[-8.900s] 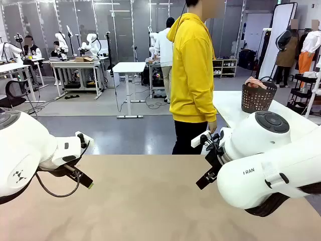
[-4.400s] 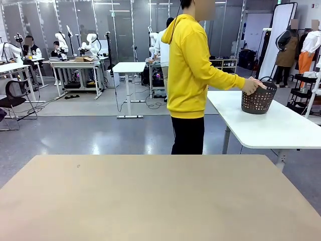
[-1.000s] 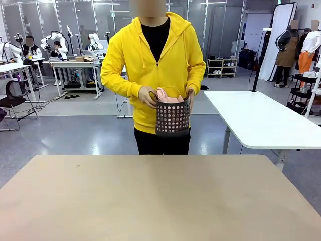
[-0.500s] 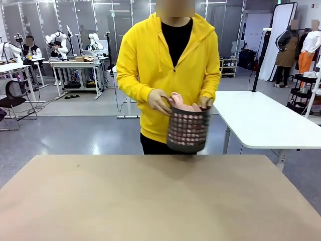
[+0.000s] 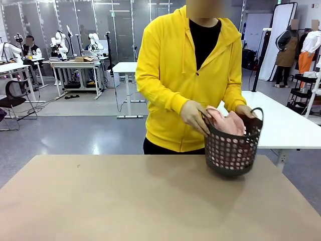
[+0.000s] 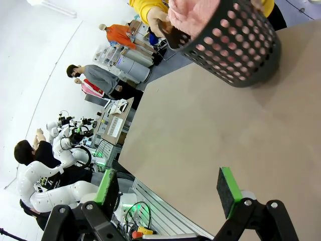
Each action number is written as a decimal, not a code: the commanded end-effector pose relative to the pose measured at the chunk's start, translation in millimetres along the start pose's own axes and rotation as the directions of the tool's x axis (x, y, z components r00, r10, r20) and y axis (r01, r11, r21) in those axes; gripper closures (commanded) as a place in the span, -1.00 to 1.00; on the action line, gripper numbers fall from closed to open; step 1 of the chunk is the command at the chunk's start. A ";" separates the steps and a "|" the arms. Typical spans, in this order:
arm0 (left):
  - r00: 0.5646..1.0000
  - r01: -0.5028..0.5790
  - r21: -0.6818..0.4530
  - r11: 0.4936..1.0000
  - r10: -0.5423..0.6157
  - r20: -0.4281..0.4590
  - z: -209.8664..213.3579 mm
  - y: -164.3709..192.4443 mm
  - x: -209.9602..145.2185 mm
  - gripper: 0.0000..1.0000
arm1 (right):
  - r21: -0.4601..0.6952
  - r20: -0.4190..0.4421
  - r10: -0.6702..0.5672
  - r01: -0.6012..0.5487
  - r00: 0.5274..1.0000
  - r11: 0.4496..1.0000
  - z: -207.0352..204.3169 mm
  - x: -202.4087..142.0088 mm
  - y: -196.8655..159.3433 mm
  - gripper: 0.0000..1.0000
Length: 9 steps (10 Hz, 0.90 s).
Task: Fold the towel.
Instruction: Grab the top end of the 100 cm Hotel Towel extended by the human.
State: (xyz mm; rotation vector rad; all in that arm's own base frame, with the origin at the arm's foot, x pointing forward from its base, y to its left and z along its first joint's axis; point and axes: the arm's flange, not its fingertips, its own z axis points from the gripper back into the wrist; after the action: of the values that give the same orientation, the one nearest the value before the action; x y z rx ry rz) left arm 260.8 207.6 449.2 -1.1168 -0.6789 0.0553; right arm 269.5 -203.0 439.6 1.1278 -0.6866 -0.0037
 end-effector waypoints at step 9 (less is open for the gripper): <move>1.000 0.011 -0.021 1.000 -0.010 0.012 -0.2 0.5 2.1 -1.00 | 0.014 0.012 0.009 -0.009 1.000 1.000 0.5 1.8 -0.3 -1.00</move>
State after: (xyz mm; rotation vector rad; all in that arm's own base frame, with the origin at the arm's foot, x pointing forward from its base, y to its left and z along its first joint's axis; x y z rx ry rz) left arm 260.8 207.6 449.1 -1.1168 -0.6789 0.0553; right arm 269.5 -203.0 439.6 1.1279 -0.6868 -0.0038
